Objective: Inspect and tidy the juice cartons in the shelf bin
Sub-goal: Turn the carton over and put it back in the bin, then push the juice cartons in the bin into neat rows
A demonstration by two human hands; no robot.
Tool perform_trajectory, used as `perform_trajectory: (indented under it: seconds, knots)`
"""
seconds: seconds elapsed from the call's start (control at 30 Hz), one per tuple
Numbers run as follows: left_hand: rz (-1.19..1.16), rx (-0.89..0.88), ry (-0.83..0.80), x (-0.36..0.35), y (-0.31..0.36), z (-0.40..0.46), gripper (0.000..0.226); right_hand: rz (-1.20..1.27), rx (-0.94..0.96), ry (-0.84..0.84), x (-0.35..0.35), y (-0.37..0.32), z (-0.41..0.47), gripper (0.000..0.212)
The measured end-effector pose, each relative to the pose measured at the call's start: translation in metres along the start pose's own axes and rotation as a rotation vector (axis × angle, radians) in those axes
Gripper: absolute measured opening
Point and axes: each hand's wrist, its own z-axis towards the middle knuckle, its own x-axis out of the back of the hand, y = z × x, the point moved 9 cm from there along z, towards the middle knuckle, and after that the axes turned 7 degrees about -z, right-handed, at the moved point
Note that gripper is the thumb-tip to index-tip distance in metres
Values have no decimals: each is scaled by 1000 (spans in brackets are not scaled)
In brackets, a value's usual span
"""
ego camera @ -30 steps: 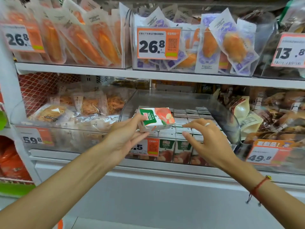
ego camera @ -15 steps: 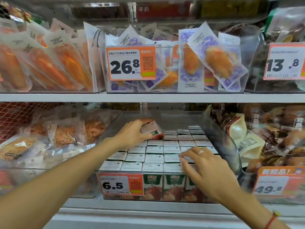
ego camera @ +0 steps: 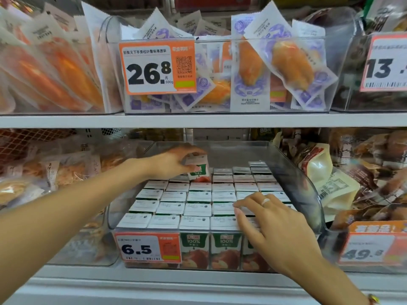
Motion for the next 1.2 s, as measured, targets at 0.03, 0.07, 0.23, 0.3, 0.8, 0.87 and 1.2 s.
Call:
perform_trajectory:
  seconds: [0.03,0.07,0.23,0.3,0.8,0.87,1.2]
  knots:
    - [-16,4,0,-4,-1,3,45,-12,0,-1,0,0,0,62]
    - [-22,13,-4,-9,-3,5,45,-20,3,-6,-1,0,0,61]
    - [-1,60,-41,-31,-16,12,43,-4,3,8,0,-1,0,67]
    - [23,70,-43,-34,-20,13,42,9,1,16,1,-1,0,65]
    - [269,104,-26,-26,-30,43,37,36,-38,75,8,-2,-3,53]
    - [241,123,-120,-29,-31,47,37,36,-52,87,9,-2,-3,49]
    - [276,157,-76,-24,-30,55,41,3,-67,101,11,-2,-2,44]
